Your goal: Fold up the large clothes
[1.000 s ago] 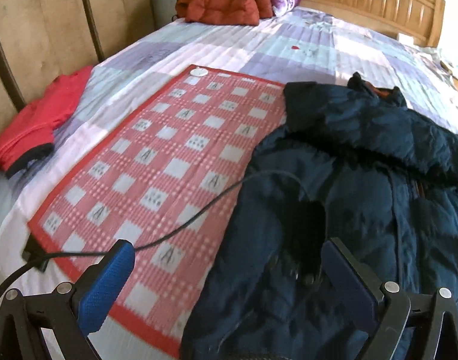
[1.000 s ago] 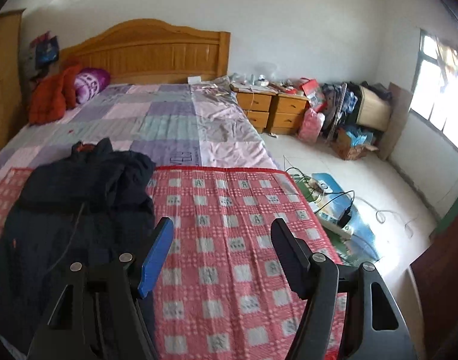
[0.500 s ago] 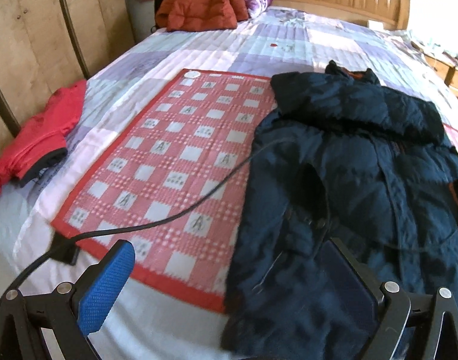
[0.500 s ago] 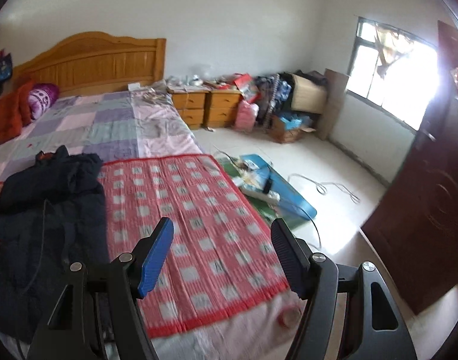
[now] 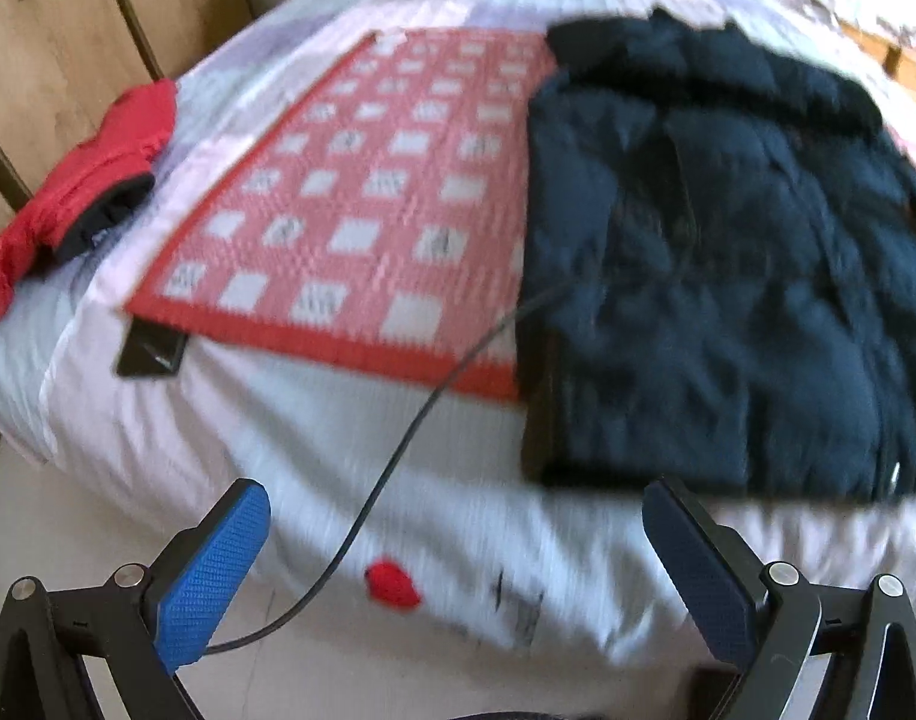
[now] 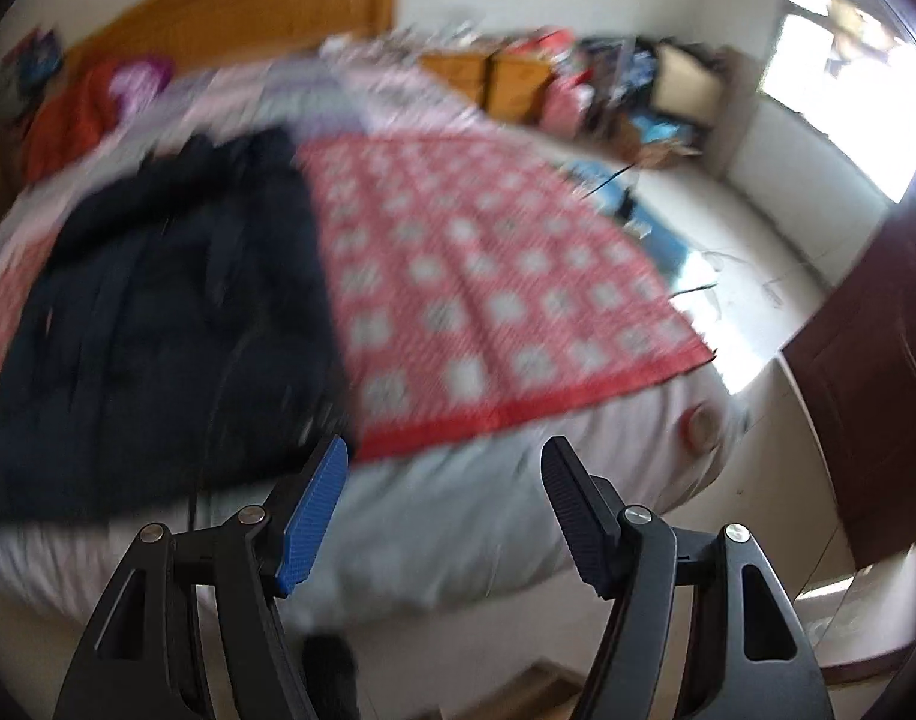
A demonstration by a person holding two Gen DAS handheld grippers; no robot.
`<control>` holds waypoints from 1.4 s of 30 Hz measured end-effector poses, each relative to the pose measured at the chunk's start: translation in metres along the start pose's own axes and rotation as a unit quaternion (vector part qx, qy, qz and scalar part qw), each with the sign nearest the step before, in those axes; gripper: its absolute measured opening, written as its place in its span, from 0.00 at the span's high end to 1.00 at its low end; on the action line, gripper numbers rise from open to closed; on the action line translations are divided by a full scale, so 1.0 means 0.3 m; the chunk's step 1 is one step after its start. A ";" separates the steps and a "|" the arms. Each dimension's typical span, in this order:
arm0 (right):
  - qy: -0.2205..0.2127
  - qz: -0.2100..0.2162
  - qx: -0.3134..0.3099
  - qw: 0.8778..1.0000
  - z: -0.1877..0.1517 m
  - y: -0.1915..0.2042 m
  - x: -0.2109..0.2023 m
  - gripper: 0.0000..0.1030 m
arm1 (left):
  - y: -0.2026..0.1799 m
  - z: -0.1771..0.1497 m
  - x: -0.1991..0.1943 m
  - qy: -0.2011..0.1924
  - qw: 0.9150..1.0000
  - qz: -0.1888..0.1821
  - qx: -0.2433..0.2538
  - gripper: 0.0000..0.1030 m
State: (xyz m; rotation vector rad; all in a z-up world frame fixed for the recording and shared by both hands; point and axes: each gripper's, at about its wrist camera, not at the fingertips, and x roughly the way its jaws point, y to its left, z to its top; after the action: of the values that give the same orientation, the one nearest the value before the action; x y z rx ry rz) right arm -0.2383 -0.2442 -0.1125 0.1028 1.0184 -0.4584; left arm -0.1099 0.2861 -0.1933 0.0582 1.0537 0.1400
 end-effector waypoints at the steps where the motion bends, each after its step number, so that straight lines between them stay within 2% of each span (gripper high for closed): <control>1: 0.011 0.004 -0.010 1.000 -0.028 0.007 0.008 0.31 | 0.012 -0.024 -0.001 0.005 1.000 0.002 -0.001 0.00; 4: 0.030 -0.039 0.000 0.999 -0.091 -0.091 -0.006 0.31 | 0.084 -0.070 -0.022 0.013 0.999 0.030 -0.016 0.00; 7: 0.048 -0.151 0.042 0.987 -0.122 -0.351 -0.066 0.31 | 0.198 -0.083 -0.057 0.017 0.997 0.072 -0.031 0.00; 8: 0.048 -0.206 0.056 0.976 -0.126 -0.476 -0.116 0.31 | 0.228 -0.083 -0.071 0.016 0.996 0.084 -0.030 0.00; 10: 0.042 -0.286 0.064 0.955 -0.111 -0.650 -0.214 0.31 | 0.285 -0.081 -0.113 0.007 0.993 0.113 -0.024 0.00; 11: 0.029 -0.342 0.065 0.937 -0.096 -0.756 -0.296 0.31 | 0.315 -0.080 -0.136 0.002 0.992 0.126 -0.023 0.00; 13: 0.007 -0.409 0.075 0.910 -0.070 -0.895 -0.422 0.31 | 0.377 -0.077 -0.184 -0.007 0.988 0.152 -0.032 0.00; 14: -0.008 -0.446 0.088 0.891 -0.053 -0.979 -0.510 0.31 | 0.403 -0.074 -0.201 -0.011 0.986 0.159 -0.039 0.00; 15: -0.019 -0.466 0.093 0.880 -0.041 -1.030 -0.567 0.31 | 0.435 -0.068 -0.222 -0.015 0.984 0.169 -0.049 0.00; 17: -0.037 -0.516 0.100 0.850 -0.015 -1.134 -0.697 0.31 | 0.505 -0.056 -0.264 -0.026 0.978 0.191 -0.078 0.00; 19: -0.052 -0.541 0.110 0.832 0.000 -1.202 -0.800 0.31 | 0.568 -0.052 -0.311 -0.038 0.972 0.206 -0.103 0.00; 21: -0.069 -0.563 0.103 0.817 0.014 -1.234 -0.878 0.31 | 0.595 -0.054 -0.344 -0.049 0.969 0.218 -0.108 0.00; 23: -0.084 -0.576 0.104 0.807 0.022 -1.245 -0.915 0.27 | 0.585 -0.055 -0.358 -0.056 0.969 0.216 -0.101 0.00; 24: -0.091 -0.570 0.104 0.810 0.026 -1.246 -0.913 0.26 | 0.570 -0.057 -0.354 -0.058 0.971 0.212 -0.097 0.00; 25: -0.095 -0.558 0.101 0.818 0.034 -1.229 -0.893 0.25 | 0.543 -0.059 -0.342 -0.059 0.973 0.203 -0.089 0.00; 27: -0.092 -0.514 0.084 0.849 0.037 -1.153 -0.794 0.25 | 0.466 -0.062 -0.296 -0.057 0.980 0.181 -0.064 0.00; 29: -0.080 -0.436 0.057 0.894 0.028 -1.023 -0.633 0.25 | 0.365 -0.064 -0.244 -0.057 0.986 0.151 -0.038 0.00; 30: -0.074 -0.401 0.048 0.912 0.031 -0.973 -0.559 0.25 | 0.306 -0.068 -0.208 -0.058 0.990 0.129 -0.026 0.00; 32: -0.061 -0.303 0.027 0.951 0.015 -0.793 -0.376 0.25 | 0.200 -0.067 -0.127 -0.049 0.995 0.092 -0.009 0.00; 34: -0.050 -0.227 0.012 0.973 -0.009 -0.632 -0.238 0.25 | 0.096 -0.074 -0.022 -0.039 0.997 0.064 0.008 0.00; 36: -0.037 -0.161 0.005 0.986 -0.038 -0.478 -0.121 0.25 | 0.022 -0.077 0.066 -0.024 0.998 0.050 0.022 0.00; 38: -0.020 -0.101 0.004 0.995 -0.078 -0.325 -0.017 0.25 | -0.048 -0.079 0.150 -0.018 0.998 0.043 0.037 0.00; 42: -0.014 -0.041 -0.014 0.999 -0.132 -0.122 0.101 0.25 | -0.115 -0.082 0.262 -0.016 0.998 0.044 0.051 0.00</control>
State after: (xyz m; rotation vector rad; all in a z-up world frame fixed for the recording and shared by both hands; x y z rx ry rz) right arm -0.2717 -0.2753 -0.1541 0.0292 1.0046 -0.5181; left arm -0.0900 0.2628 -0.2770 0.1997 1.0260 0.1648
